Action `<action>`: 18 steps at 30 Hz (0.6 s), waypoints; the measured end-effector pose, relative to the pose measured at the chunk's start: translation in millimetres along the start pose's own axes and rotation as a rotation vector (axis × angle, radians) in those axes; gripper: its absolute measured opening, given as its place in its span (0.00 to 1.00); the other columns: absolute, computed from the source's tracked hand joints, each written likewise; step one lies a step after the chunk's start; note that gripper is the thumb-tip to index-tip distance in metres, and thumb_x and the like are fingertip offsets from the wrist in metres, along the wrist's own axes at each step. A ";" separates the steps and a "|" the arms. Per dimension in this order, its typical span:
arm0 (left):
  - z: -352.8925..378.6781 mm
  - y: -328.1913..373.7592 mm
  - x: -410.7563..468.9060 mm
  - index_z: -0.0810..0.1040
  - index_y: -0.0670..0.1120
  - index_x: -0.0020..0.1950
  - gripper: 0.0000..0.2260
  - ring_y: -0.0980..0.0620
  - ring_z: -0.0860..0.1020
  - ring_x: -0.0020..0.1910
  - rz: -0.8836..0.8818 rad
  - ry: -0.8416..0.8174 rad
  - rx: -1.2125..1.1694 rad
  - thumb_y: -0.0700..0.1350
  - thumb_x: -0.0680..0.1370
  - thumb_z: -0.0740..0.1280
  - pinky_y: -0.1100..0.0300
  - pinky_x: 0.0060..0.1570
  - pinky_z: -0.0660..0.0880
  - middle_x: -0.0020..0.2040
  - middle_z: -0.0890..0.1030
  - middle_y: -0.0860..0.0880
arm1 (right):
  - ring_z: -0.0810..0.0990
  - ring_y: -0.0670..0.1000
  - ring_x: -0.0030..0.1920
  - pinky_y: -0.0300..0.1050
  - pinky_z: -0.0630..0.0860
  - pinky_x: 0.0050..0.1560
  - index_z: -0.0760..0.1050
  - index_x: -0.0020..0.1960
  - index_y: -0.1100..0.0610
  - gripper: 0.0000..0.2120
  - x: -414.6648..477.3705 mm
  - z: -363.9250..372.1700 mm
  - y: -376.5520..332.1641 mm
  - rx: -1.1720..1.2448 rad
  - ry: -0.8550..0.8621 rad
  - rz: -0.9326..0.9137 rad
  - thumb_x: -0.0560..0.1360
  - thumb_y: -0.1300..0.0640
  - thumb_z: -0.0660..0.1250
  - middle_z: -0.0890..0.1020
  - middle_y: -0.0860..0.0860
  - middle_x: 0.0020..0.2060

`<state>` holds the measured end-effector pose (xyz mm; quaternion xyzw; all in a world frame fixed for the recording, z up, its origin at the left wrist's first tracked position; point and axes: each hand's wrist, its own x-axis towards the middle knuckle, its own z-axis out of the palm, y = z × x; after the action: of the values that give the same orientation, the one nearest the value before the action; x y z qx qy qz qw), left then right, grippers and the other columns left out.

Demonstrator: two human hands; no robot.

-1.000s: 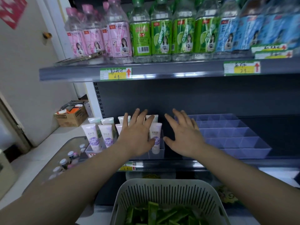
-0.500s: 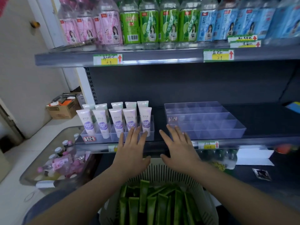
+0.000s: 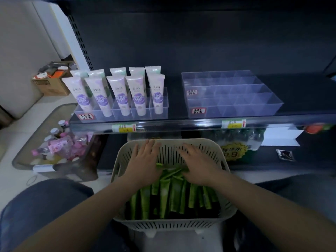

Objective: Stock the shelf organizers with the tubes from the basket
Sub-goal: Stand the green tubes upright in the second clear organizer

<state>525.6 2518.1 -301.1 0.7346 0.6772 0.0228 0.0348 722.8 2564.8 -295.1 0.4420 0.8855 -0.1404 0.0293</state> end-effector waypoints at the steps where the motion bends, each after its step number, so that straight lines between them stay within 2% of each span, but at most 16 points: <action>1: 7.8 -0.3 2.9 0.48 0.47 0.76 0.37 0.48 0.48 0.76 -0.001 -0.034 0.000 0.59 0.74 0.60 0.45 0.74 0.46 0.77 0.51 0.47 | 0.49 0.54 0.76 0.49 0.50 0.74 0.46 0.76 0.51 0.41 3.0 7.7 3.4 0.008 -0.046 0.003 0.72 0.47 0.66 0.48 0.52 0.76; 5: 37.6 -4.7 13.2 0.52 0.46 0.75 0.36 0.48 0.53 0.75 -0.008 -0.145 -0.037 0.57 0.73 0.63 0.47 0.74 0.50 0.75 0.56 0.47 | 0.55 0.54 0.74 0.51 0.59 0.73 0.49 0.76 0.51 0.41 15.0 37.5 14.0 0.048 -0.173 0.011 0.71 0.45 0.67 0.53 0.52 0.75; 9: 65.9 -11.5 18.6 0.59 0.45 0.73 0.33 0.46 0.60 0.71 -0.038 -0.254 -0.114 0.55 0.72 0.66 0.50 0.72 0.58 0.71 0.63 0.46 | 0.62 0.55 0.70 0.53 0.65 0.68 0.54 0.74 0.52 0.39 27.9 60.7 16.8 0.085 -0.283 0.039 0.70 0.47 0.68 0.59 0.52 0.72; 12: 86.3 -16.2 26.3 0.60 0.42 0.72 0.33 0.44 0.63 0.70 -0.144 -0.365 -0.232 0.52 0.72 0.68 0.51 0.69 0.62 0.70 0.64 0.43 | 0.67 0.55 0.65 0.48 0.70 0.63 0.60 0.71 0.54 0.34 39.9 74.1 16.5 0.105 -0.343 0.057 0.69 0.47 0.69 0.65 0.54 0.67; 14: 97.4 -19.3 32.3 0.58 0.41 0.73 0.34 0.44 0.63 0.70 -0.244 -0.414 -0.334 0.50 0.72 0.69 0.53 0.69 0.63 0.71 0.64 0.42 | 0.67 0.54 0.64 0.47 0.70 0.62 0.61 0.71 0.54 0.34 47.9 82.0 17.6 0.127 -0.390 0.067 0.69 0.46 0.69 0.66 0.54 0.66; 16: 106.6 -22.3 38.5 0.58 0.40 0.73 0.33 0.43 0.66 0.68 -0.328 -0.420 -0.397 0.48 0.73 0.69 0.56 0.64 0.66 0.70 0.65 0.41 | 0.67 0.54 0.64 0.47 0.70 0.62 0.60 0.72 0.53 0.35 55.7 88.9 20.1 0.131 -0.439 0.074 0.69 0.44 0.69 0.67 0.53 0.66; 18: 114.6 -25.2 45.6 0.60 0.40 0.72 0.31 0.43 0.69 0.66 -0.385 -0.390 -0.444 0.48 0.74 0.69 0.57 0.60 0.68 0.69 0.67 0.41 | 0.69 0.53 0.61 0.45 0.71 0.59 0.64 0.69 0.54 0.33 63.1 94.2 24.0 0.115 -0.480 0.073 0.69 0.44 0.70 0.69 0.53 0.63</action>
<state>513.6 2563.3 -418.0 0.5584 0.7625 0.0218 0.3260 696.7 2601.4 -401.9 0.4286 0.8271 -0.2905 0.2188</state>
